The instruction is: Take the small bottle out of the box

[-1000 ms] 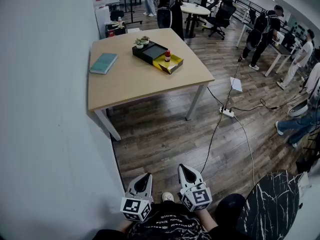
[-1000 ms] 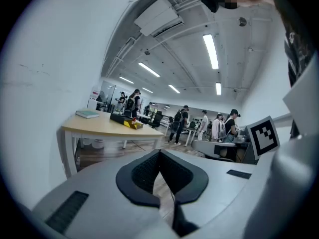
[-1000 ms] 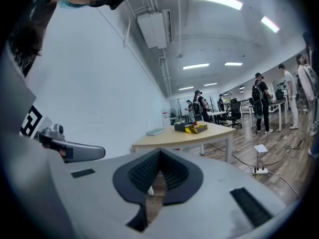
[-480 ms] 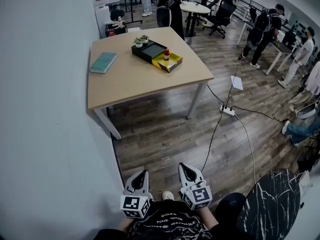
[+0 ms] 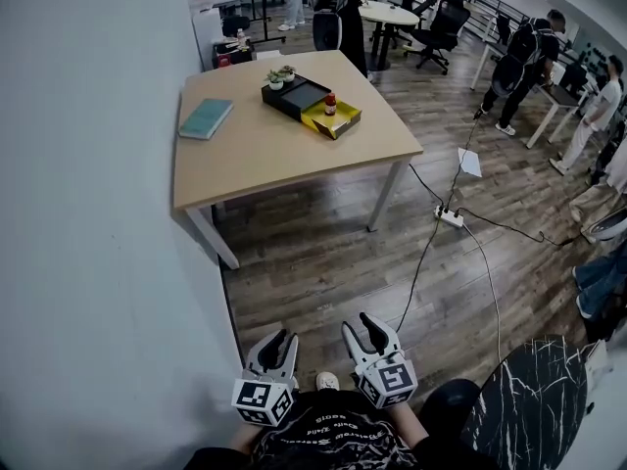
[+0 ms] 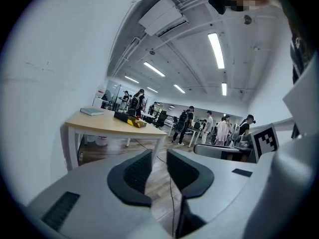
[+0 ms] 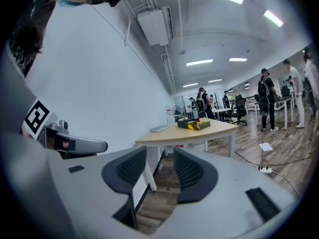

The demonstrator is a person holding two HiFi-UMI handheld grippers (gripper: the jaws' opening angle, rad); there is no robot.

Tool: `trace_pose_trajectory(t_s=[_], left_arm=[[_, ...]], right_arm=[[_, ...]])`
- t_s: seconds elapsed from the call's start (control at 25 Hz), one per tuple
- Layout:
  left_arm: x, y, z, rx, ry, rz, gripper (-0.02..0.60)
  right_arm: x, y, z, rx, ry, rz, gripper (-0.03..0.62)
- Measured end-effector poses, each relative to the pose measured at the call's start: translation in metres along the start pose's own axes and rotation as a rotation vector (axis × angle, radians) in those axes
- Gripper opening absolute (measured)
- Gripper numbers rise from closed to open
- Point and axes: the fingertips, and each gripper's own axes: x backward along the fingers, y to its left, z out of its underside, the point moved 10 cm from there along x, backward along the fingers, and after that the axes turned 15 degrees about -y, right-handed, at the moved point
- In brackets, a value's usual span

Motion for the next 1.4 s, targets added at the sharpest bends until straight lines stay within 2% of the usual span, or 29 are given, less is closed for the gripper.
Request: trace_pose_trajectory(t_s=[0.04,0.08,0.28,0.48,0.6,0.72,0.88,1.04,1.12,1.4], left_arm=[[-0.002,0.000,0.002,0.013,0.010,-0.001,0.138],[-0.004,0.000,0.003,0.021,0.020,-0.004,0.202],[-0.013,-0.004,0.002,-0.013,0.050,-0.038,0.296],[-0.024,-0.020,0.007,0.010,0.080,0.014,0.296],[-0.029,-0.029,0.008,0.087,0.077,0.076,0.296],[-0.027,-0.037,0.010,0.135,0.053,0.084,0.296],[-0.033,-0.040,0.012,0.099,0.013,0.055,0.296],[-0.042,-0.028,0.016,0.144,-0.014,0.031,0.296],[-0.053,-0.019,0.016,0.129,-0.020,0.024,0.296],[-0.117,0.026,0.006,0.073,-0.005,0.065,0.296]], right_arm=[[0.001,-0.003,0.000,0.001,-0.002,0.000,0.213],[0.001,-0.005,-0.001,0.005,-0.003,0.001,0.222],[0.001,-0.016,-0.007,0.016,-0.011,-0.018,0.222],[0.003,-0.030,-0.007,0.015,0.003,-0.044,0.222],[0.004,-0.039,-0.004,0.009,0.026,-0.055,0.222],[0.006,-0.044,-0.002,0.000,0.045,-0.061,0.222],[0.003,-0.052,-0.004,0.012,0.042,-0.059,0.222],[0.000,-0.057,-0.001,0.018,0.044,-0.036,0.222],[-0.007,-0.062,0.000,0.022,0.037,-0.016,0.222],[-0.063,-0.083,0.003,0.028,0.036,0.056,0.222]])
